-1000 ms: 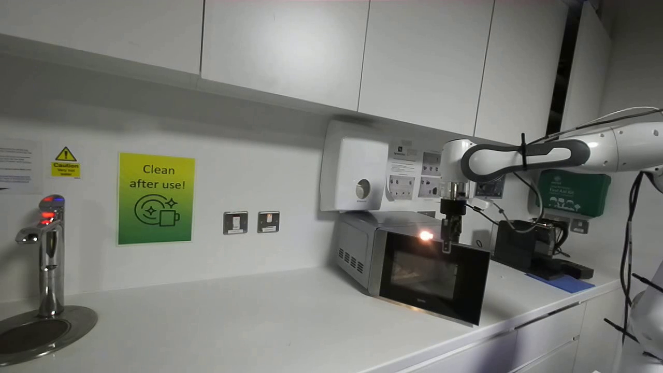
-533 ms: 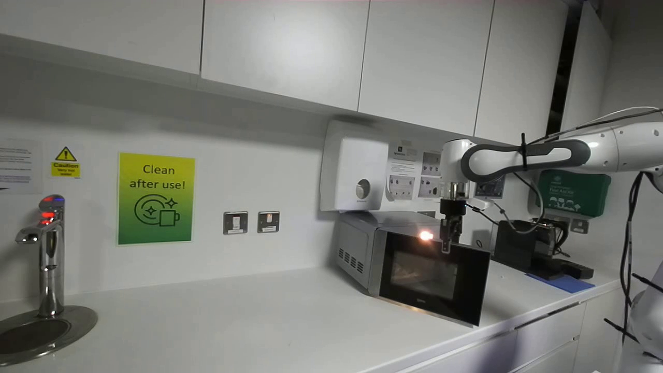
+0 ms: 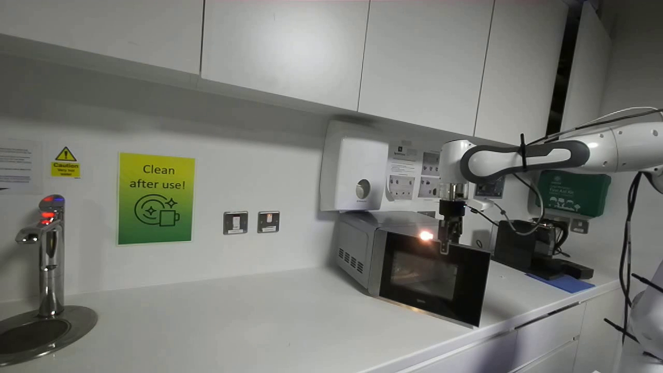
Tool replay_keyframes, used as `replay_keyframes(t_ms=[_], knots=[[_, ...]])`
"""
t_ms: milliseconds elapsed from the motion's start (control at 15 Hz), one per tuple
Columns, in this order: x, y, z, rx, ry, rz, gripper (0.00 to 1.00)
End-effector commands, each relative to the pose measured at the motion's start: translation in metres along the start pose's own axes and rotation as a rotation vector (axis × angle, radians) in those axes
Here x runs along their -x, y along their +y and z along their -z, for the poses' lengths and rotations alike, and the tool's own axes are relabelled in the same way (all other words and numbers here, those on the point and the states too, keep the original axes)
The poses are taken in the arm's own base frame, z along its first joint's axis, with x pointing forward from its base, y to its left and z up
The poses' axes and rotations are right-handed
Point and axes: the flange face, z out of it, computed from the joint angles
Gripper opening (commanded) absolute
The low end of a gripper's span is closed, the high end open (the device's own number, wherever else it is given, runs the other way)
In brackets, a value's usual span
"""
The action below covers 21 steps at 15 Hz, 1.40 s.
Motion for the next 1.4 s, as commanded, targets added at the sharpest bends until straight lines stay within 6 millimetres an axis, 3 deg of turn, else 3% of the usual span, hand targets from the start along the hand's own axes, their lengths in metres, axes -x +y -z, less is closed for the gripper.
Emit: replay_keyframes(t_ms=[0,1333], knots=[[-0.008,-0.005,0.002,0.019,0.025,-0.033,1.00],[-0.026,-0.020,-0.003,0.024,0.016,-0.075,1.00]])
